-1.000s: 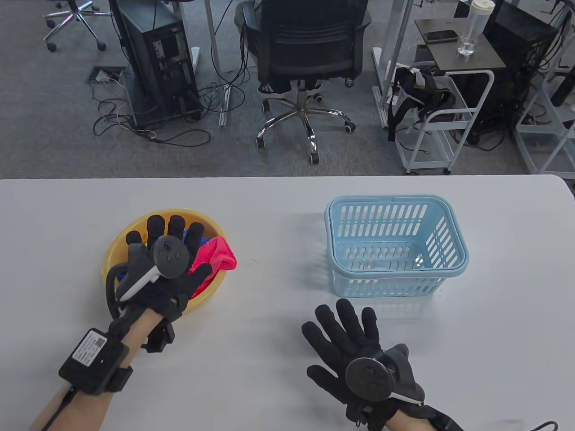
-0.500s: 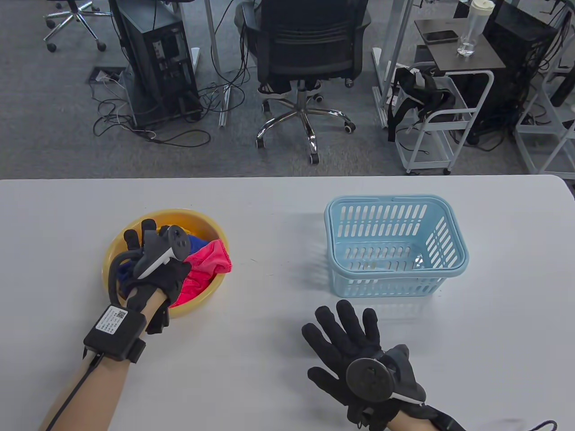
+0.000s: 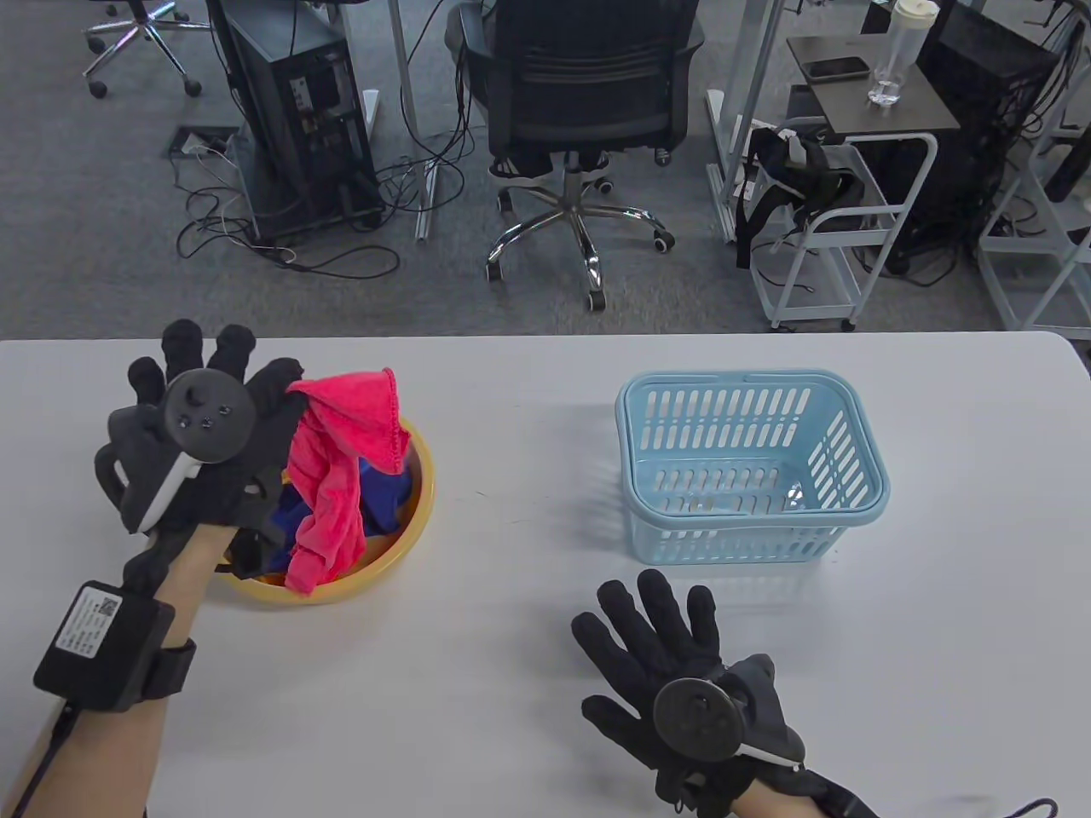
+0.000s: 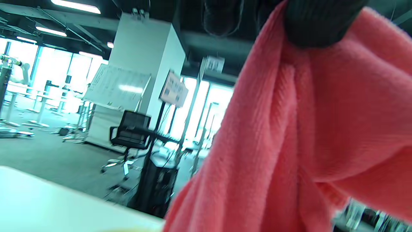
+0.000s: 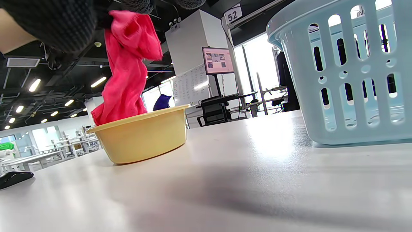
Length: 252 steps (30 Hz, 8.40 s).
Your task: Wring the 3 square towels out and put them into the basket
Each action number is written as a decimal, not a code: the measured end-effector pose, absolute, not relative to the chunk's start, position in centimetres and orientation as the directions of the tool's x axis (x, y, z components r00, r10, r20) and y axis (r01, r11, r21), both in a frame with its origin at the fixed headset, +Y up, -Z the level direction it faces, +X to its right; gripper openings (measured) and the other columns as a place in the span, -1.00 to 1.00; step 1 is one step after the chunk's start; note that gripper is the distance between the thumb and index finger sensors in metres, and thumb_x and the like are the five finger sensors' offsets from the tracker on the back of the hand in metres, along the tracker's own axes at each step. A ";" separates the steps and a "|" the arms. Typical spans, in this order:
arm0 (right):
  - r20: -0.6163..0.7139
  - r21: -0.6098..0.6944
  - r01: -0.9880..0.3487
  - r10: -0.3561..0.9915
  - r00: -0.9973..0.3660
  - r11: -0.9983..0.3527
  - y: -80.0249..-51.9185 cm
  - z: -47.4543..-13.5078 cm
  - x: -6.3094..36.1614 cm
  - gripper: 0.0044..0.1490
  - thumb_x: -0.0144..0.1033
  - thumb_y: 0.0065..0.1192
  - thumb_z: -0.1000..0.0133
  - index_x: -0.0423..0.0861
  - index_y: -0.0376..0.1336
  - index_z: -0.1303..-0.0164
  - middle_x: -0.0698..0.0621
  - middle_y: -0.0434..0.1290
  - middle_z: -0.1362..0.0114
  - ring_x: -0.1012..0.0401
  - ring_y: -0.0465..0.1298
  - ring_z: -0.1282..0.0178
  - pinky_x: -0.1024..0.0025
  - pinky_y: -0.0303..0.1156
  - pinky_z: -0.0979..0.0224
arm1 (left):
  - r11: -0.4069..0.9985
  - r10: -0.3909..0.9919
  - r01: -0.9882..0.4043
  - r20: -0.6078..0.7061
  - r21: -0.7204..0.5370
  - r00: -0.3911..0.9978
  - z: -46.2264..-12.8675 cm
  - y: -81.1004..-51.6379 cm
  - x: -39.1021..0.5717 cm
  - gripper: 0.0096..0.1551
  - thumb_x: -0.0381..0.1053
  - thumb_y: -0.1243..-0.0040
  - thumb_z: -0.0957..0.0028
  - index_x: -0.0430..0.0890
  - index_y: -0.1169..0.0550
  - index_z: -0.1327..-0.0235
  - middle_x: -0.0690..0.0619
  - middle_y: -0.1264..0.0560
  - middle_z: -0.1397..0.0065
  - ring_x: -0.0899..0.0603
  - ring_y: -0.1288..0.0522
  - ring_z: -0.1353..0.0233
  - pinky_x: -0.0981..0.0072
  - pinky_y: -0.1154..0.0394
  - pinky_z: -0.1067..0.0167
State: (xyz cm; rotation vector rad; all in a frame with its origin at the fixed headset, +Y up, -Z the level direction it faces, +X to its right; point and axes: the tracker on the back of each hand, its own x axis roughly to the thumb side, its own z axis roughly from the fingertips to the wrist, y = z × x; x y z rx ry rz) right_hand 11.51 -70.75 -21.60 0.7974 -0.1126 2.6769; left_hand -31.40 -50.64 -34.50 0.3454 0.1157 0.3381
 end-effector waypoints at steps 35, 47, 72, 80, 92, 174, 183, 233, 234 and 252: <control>0.661 -0.383 -0.752 0.409 -0.629 -0.537 -56.4 -26.5 8.9 -0.39 0.17 0.35 -0.14 -0.17 0.64 0.41 0.02 0.67 -0.18 -0.11 0.51 -0.40 -0.32 0.05 -0.58 | 0.665 0.587 -0.726 0.478 0.175 0.653 -24.6 -55.4 -18.1 -0.27 0.45 -0.05 -0.10 0.32 -0.23 -0.55 0.25 -0.05 -0.74 -0.20 0.21 -0.81 -0.25 0.25 -0.65; 0.542 -0.562 -0.414 0.059 -0.838 -0.716 -56.1 -24.5 5.8 -0.40 0.20 0.35 -0.10 -0.14 0.64 0.33 0.03 0.62 -0.30 -0.12 0.43 -0.51 -0.33 -0.08 -0.64 | 0.695 0.714 -0.663 0.380 -0.278 0.588 -27.0 -59.2 -16.6 -0.34 0.42 -0.07 -0.12 0.29 -0.35 -0.50 0.24 -0.38 -0.59 -0.22 -0.26 -0.72 -0.25 -0.12 -0.60; 0.622 0.279 -0.756 0.711 -0.328 -0.592 -57.1 -28.0 7.6 -0.27 0.11 0.07 -0.25 -0.24 0.62 0.10 -0.04 0.57 -0.38 -0.16 0.43 -0.47 -0.33 -0.02 -0.58 | 0.873 0.287 -0.403 0.378 0.275 0.880 -23.1 -55.3 -20.0 -0.37 0.45 -0.05 -0.10 0.32 -0.42 -0.45 0.28 -0.39 -0.60 -0.22 -0.18 -0.77 -0.27 -0.05 -0.63; 0.577 0.320 -0.800 0.774 -0.260 -0.507 -57.3 -26.5 6.0 -0.26 0.08 0.03 -0.26 -0.27 0.46 -0.25 -0.19 0.35 -0.57 -0.25 0.29 -0.55 -0.33 -0.08 -0.58 | 0.858 0.474 -0.511 0.459 -0.050 0.752 -23.6 -59.2 -16.2 0.09 0.61 -0.07 -0.03 0.29 0.16 -0.61 0.24 0.02 -0.74 -0.24 0.03 -0.82 -0.27 0.08 -0.66; 0.538 0.246 -0.883 0.814 -0.219 -0.399 -57.6 -27.1 6.8 -0.26 0.03 -0.01 -0.27 -0.32 0.46 -0.21 -0.09 0.33 -0.59 -0.20 0.28 -0.59 -0.27 -0.01 -0.59 | 0.869 0.293 -0.416 0.398 0.268 0.869 -23.2 -58.9 -16.7 0.09 0.45 -0.15 -0.08 0.34 0.25 -0.55 0.26 0.18 -0.73 -0.22 0.27 -0.82 -0.27 0.28 -0.66; 0.694 0.470 -0.773 0.719 0.026 -0.426 -52.5 -30.5 1.3 -0.29 -0.24 0.34 -0.19 0.25 0.17 -0.57 0.05 -0.06 -0.78 -0.19 -0.13 -0.75 -0.33 -0.32 -0.61 | 0.273 0.812 -0.952 0.564 -0.139 0.150 -26.0 -59.2 -20.7 -0.41 0.40 -0.03 -0.10 0.22 -0.41 -0.36 0.37 -0.60 -0.06 -0.03 -0.54 -0.36 -0.02 -0.33 -0.48; 0.458 0.605 -0.738 0.889 0.018 -0.297 -67.1 -26.0 7.8 0.49 0.31 0.52 0.03 0.11 -0.42 -0.70 -0.06 -0.34 -0.80 -0.27 -0.31 -0.73 -0.36 -0.41 -0.60 | 0.111 0.785 -0.955 0.614 -0.276 -0.087 -23.7 -57.3 -19.3 -0.43 0.40 0.04 -0.12 0.28 -0.33 -0.38 0.42 -0.54 -0.11 0.01 -0.50 -0.41 -0.01 -0.31 -0.51; 0.609 -0.388 -0.337 0.036 -0.793 -0.858 -67.7 -24.7 7.2 -0.38 0.10 0.49 -0.07 0.06 0.43 -0.28 0.07 0.66 -0.14 0.23 0.72 0.40 0.11 0.61 0.17 | 0.966 0.245 -0.256 0.414 -0.030 0.877 -24.2 -68.9 -19.1 -0.24 0.36 -0.36 0.00 0.36 -0.23 -0.40 0.34 -0.22 -0.62 -0.20 -0.05 -0.77 -0.18 0.05 -0.65; 0.615 -0.307 -0.397 0.138 -0.776 -0.865 -68.1 -25.4 7.6 -0.38 0.13 0.47 -0.07 0.06 0.45 -0.26 0.07 0.67 -0.12 0.25 0.72 0.44 0.13 0.62 0.20 | 0.961 0.233 -0.275 0.431 0.038 0.872 -23.9 -68.7 -19.1 -0.24 0.34 -0.36 -0.01 0.35 -0.22 -0.40 0.34 -0.23 -0.63 -0.19 -0.08 -0.78 -0.16 0.01 -0.66; 0.162 0.830 -0.548 0.985 0.064 -0.101 -74.7 -28.9 7.1 -0.41 0.04 0.48 -0.12 -0.14 0.49 -0.18 0.05 0.70 0.03 0.31 0.69 0.57 0.22 0.63 0.34 | 0.760 -0.296 -0.172 0.569 0.627 0.767 -19.5 -67.6 -16.6 -0.24 0.26 -0.16 -0.09 0.47 0.02 -0.37 0.36 -0.14 -0.55 -0.05 -0.20 -0.67 0.01 -0.10 -0.64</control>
